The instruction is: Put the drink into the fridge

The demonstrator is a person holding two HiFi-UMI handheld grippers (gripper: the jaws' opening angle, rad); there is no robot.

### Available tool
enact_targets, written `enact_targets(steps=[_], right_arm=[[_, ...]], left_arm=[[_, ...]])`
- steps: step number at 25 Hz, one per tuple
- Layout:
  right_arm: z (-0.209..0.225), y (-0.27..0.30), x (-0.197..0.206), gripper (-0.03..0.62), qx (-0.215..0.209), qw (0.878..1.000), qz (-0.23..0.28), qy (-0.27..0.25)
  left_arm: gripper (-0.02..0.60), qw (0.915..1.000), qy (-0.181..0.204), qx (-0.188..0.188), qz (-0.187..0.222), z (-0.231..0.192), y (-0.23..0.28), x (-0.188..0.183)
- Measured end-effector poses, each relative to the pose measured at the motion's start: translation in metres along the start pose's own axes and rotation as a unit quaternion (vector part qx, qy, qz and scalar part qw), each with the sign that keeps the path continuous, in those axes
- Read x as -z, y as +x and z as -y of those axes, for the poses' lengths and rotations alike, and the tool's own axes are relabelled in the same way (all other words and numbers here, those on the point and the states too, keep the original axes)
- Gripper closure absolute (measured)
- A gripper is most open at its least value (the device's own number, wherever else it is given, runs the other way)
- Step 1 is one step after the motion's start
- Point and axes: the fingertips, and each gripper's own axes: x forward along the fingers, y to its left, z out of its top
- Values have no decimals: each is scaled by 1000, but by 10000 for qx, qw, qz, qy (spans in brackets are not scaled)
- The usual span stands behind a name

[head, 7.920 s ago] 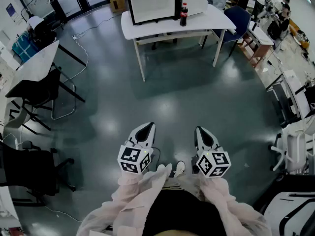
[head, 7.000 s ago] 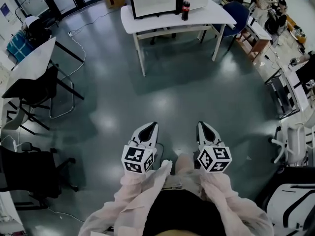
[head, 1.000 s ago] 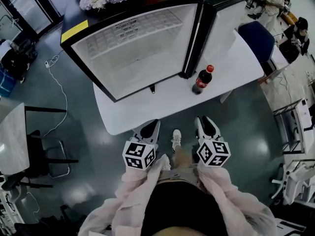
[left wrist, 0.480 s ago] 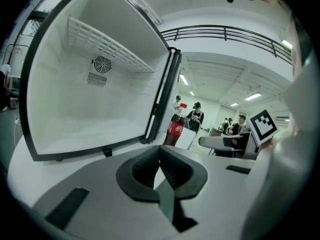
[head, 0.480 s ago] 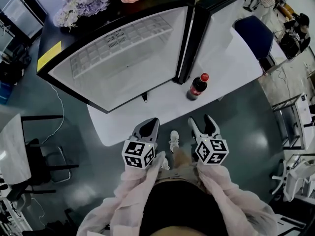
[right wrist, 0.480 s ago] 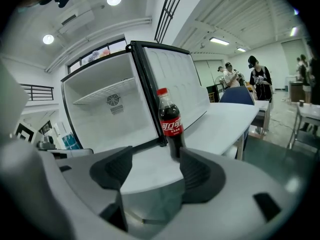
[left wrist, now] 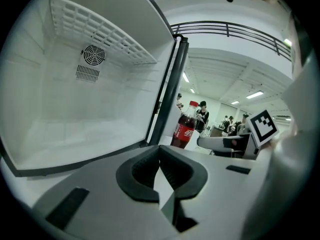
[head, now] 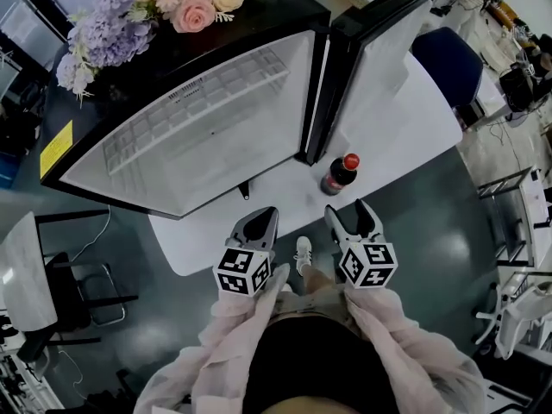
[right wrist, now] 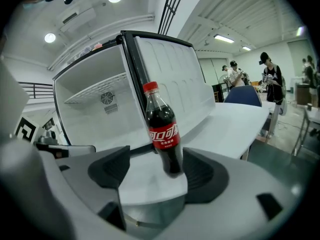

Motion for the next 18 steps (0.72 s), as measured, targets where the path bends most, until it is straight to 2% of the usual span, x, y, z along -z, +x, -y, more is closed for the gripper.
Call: enact_targets(steps=[8, 18], right_arm=[[20, 39, -10, 272, -77, 9993, -159, -319], [18, 80, -20, 240, -459, 9942, -219, -943]], left_arm=[[571, 9996, -56, -268, 27, -14, 32, -16], [571, 9968, -254, -755, 51, -44, 47, -19]])
